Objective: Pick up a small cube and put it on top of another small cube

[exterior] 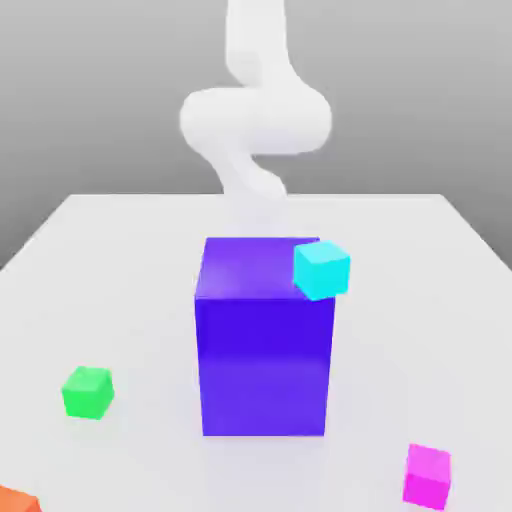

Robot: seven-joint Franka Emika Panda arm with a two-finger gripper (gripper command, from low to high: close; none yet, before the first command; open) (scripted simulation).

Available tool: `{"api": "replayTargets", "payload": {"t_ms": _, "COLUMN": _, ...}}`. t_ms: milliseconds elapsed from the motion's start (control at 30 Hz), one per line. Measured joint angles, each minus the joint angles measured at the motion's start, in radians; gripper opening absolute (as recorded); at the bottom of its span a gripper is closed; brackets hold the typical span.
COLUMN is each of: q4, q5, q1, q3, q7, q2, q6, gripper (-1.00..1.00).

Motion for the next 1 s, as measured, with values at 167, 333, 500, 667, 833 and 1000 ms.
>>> {"api": "replayTargets", "payload": {"t_ms": 167, "q4": -0.012, "q5": 0.044, "q1": 0.106, "q3": -0.035, "q7": -0.174, "q2": 0.188, "q6": 0.062, "gripper": 0.0}}
{"api": "replayTargets", "payload": {"t_ms": 333, "q4": -0.024, "q5": 0.088, "q1": 0.194, "q3": -0.053, "q7": -0.343, "q2": 0.37, "q6": 0.123, "gripper": 0.0}}
{"api": "replayTargets", "payload": {"t_ms": 500, "q4": -0.036, "q5": 0.124, "q1": 0.256, "q3": -0.043, "q7": -0.506, "q2": 0.552, "q6": 0.183, "gripper": 0.0}}
{"api": "replayTargets", "payload": {"t_ms": 667, "q4": -0.049, "q5": 0.123, "q1": 0.318, "q3": -0.017, "q7": -0.642, "q2": 0.731, "q6": 0.247, "gripper": 0.0}}
{"api": "replayTargets", "payload": {"t_ms": 833, "q4": -0.064, "q5": 0.065, "q1": 0.345, "q3": 0.003, "q7": -0.739, "q2": 0.905, "q6": 0.314, "gripper": 0.0}}
{"api": "replayTargets", "payload": {"t_ms": 1000, "q4": -0.059, "q5": -0.004, "q1": 0.371, "q3": 0.007, "q7": -0.778, "q2": 1.079, "q6": 0.409, "gripper": 0.0}}
